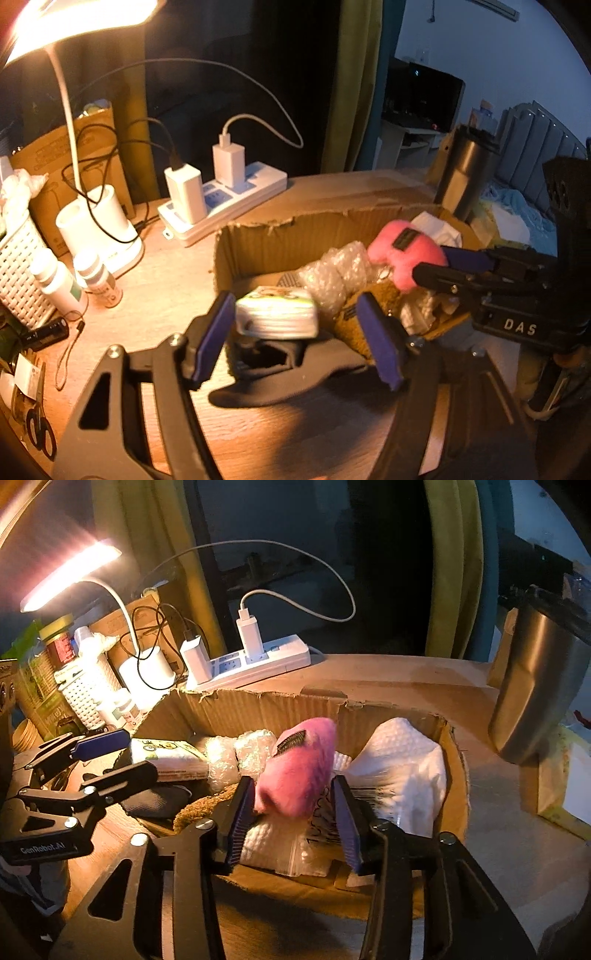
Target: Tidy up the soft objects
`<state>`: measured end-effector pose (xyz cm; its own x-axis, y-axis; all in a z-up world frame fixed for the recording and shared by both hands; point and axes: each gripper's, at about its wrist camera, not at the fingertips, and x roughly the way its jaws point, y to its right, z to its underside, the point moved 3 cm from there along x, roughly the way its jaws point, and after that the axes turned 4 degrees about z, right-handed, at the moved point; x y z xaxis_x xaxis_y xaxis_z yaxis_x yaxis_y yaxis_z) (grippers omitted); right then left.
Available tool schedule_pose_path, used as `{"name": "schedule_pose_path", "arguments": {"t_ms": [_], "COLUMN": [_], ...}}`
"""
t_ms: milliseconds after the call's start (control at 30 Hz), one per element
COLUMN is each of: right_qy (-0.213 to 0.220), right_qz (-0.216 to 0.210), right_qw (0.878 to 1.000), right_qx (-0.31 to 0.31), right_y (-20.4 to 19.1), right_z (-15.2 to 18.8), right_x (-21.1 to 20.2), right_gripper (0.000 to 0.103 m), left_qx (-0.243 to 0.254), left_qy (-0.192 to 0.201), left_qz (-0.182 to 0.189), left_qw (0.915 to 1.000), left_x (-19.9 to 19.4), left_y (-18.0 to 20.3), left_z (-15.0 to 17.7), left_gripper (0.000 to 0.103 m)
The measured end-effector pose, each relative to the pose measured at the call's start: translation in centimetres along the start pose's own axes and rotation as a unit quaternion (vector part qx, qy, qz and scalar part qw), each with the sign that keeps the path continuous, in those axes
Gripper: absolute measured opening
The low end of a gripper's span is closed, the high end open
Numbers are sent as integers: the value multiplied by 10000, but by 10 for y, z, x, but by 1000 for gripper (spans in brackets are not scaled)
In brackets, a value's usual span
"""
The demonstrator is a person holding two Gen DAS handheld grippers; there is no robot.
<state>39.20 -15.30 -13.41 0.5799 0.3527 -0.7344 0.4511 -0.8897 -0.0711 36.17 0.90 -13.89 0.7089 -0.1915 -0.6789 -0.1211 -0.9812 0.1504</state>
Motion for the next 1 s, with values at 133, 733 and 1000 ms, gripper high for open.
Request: {"name": "schedule_pose_path", "arguments": {"t_ms": [133, 733, 1000], "right_qy": [68, 449, 646], "right_qz": [61, 349, 498], "right_qw": [9999, 9984, 9967], "right_qx": [48, 77, -17], "right_y": [1, -6, -18], "right_z": [-1, 6, 12], "right_x": [-9, -65, -96], "right_gripper": [51, 56, 57], "left_qx": [8, -6, 42], "left_qy": [97, 603, 971], "left_qz": [17, 168, 232], "left_qw": [10000, 9980, 9950], "left_x": [-10, -63, -100], "left_y": [1, 15, 24], "left_z": [-2, -7, -6], "left_gripper": [71, 75, 93]}}
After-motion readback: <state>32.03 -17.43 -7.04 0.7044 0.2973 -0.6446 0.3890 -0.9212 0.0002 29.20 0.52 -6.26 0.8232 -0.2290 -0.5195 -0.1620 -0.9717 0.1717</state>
